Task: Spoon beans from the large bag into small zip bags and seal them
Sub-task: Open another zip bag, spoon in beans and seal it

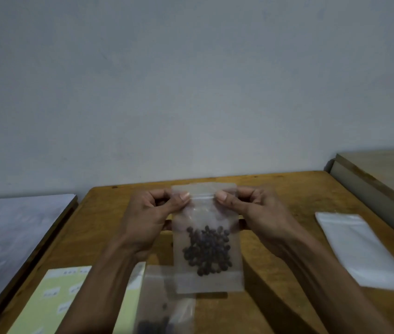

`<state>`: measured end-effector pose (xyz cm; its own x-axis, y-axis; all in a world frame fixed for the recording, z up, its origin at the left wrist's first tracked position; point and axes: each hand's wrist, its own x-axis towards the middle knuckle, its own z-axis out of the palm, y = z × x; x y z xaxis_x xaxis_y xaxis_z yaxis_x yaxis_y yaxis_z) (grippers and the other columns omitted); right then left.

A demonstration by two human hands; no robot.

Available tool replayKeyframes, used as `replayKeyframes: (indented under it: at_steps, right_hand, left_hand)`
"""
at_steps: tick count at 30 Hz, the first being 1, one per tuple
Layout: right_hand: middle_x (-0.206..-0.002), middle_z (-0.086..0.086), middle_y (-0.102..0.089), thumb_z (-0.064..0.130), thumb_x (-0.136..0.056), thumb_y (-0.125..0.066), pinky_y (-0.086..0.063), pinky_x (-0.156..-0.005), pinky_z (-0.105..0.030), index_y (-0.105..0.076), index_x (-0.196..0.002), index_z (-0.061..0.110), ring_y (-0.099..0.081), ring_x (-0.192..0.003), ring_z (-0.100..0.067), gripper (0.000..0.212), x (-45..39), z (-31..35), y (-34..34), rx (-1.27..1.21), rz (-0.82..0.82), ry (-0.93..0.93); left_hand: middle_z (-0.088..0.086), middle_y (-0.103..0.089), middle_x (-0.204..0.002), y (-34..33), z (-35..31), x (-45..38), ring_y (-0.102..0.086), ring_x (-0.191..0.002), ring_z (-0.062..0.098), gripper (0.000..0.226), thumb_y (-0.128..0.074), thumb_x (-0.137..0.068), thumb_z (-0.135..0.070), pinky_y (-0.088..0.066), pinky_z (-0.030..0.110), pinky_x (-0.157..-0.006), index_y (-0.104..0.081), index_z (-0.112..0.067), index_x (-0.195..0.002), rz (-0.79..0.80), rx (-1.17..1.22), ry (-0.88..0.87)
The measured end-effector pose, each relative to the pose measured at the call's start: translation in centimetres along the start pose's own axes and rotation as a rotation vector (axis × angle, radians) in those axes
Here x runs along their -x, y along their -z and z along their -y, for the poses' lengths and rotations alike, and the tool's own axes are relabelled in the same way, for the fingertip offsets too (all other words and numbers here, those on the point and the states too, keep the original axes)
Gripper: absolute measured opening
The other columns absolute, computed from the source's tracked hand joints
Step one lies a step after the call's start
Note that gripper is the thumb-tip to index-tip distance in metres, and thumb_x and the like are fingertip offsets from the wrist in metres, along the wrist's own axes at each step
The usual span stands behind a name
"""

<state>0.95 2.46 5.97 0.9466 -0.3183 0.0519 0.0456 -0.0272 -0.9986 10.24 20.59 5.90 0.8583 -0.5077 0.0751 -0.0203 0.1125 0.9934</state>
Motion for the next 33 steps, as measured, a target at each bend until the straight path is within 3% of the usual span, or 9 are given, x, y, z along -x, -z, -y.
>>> replayKeyframes:
  at_steps: [3,6,9,12,15,18,22,27,33]
  right_hand:
    - [-0.086,-0.013,-0.077,0.013,-0.087,-0.074,-0.059,-0.061,-0.042,-0.076,-0.091,0.005,-0.072,-0.072,-0.023,0.01,1.6,-0.9,0.1,0.071,-0.002,-0.05]
    - [-0.072,-0.009,-0.071,0.01,-0.087,-0.076,-0.054,-0.048,-0.033,-0.068,-0.084,0.004,-0.067,-0.06,-0.016,0.01,3.5,-2.7,0.3,0.237,0.006,-0.088]
    - [-0.074,0.0,-0.071,0.016,-0.087,-0.075,-0.061,-0.064,-0.04,-0.063,-0.075,0.014,-0.069,-0.071,-0.013,0.017,4.4,-4.6,0.0,0.507,0.014,-0.14]
    - [-0.083,0.008,-0.069,0.024,-0.089,-0.072,-0.058,-0.075,-0.033,-0.065,-0.082,0.026,-0.065,-0.081,-0.007,0.01,4.7,-5.8,-0.7,0.75,-0.009,-0.154]
    - [-0.1,0.012,-0.068,0.032,-0.088,-0.072,-0.056,-0.085,-0.031,-0.068,-0.102,0.029,-0.062,-0.093,-0.006,0.014,4.6,-6.5,-1.2,0.901,-0.017,-0.07]
    - [-0.122,0.01,-0.064,0.037,-0.089,-0.07,-0.05,-0.094,-0.03,-0.063,-0.124,0.029,-0.056,-0.112,-0.009,0.036,4.4,-7.0,-0.8,0.921,-0.083,-0.017]
    - [-0.12,0.011,-0.064,0.036,-0.09,-0.07,-0.053,-0.091,-0.032,-0.065,-0.122,0.03,-0.058,-0.107,-0.008,0.033,4.4,-6.6,0.7,0.86,-0.134,-0.021]
    - [-0.121,0.009,-0.065,0.032,-0.092,-0.068,-0.052,-0.079,-0.025,-0.065,-0.121,0.029,-0.059,-0.098,-0.006,0.029,4.1,-5.6,6.0,0.8,-0.319,-0.066]
    - [-0.127,-0.007,-0.067,0.035,-0.089,-0.067,-0.047,-0.093,-0.038,-0.063,-0.129,0.017,-0.057,-0.121,-0.029,0.045,4.0,-7.0,16.1,0.957,-0.732,-0.219]
  left_hand:
    - [0.01,-0.073,-0.072,0.6,1.0,1.0,-0.066,-0.061,0.017,0.011,-0.076,-0.073,-0.019,-0.053,0.027,-0.05,-0.076,-0.011,-0.065,0.059,-0.084,0.128]
    - [0.017,-0.072,-0.076,0.9,2.0,2.1,-0.066,-0.063,0.022,0.008,-0.078,-0.081,-0.01,-0.055,0.029,-0.051,-0.076,-0.004,-0.075,0.155,-0.295,0.237]
    - [0.02,-0.068,-0.075,0.8,3.3,2.5,-0.062,-0.062,0.018,0.023,-0.08,-0.083,-0.014,-0.054,0.026,-0.053,-0.07,0.006,-0.082,0.224,-0.582,0.237]
    - [0.003,-0.071,-0.075,0.5,4.1,2.2,-0.059,-0.065,0.009,0.018,-0.082,-0.081,-0.028,-0.047,0.02,-0.058,-0.075,-0.011,-0.078,0.234,-0.973,0.145]
    - [-0.011,-0.068,-0.084,0.0,4.1,1.9,-0.058,-0.074,0.003,0.021,-0.081,-0.079,-0.038,-0.04,0.015,-0.057,-0.074,-0.022,-0.092,0.21,-1.151,0.104]
    - [-0.009,-0.065,-0.098,-0.8,4.3,1.7,-0.057,-0.082,0.004,0.04,-0.082,-0.078,-0.043,-0.046,0.023,-0.072,-0.071,-0.025,-0.111,0.088,-1.162,0.03]
    - [-0.015,-0.065,-0.088,-2.8,4.1,1.3,-0.059,-0.08,0.0,0.03,-0.081,-0.079,-0.041,-0.053,0.027,-0.073,-0.073,-0.025,-0.103,0.018,-1.06,-0.122]
    - [-0.01,-0.065,-0.079,-8.7,4.0,0.1,-0.061,-0.073,0.003,0.017,-0.077,-0.084,-0.035,-0.057,0.022,-0.069,-0.072,-0.025,-0.097,0.177,-0.89,-0.21]
    - [-0.005,-0.067,-0.093,-19.3,6.9,-3.2,-0.062,-0.083,0.009,0.025,-0.068,-0.093,-0.034,-0.059,0.035,-0.078,-0.069,-0.021,-0.114,0.359,-0.891,-0.142]
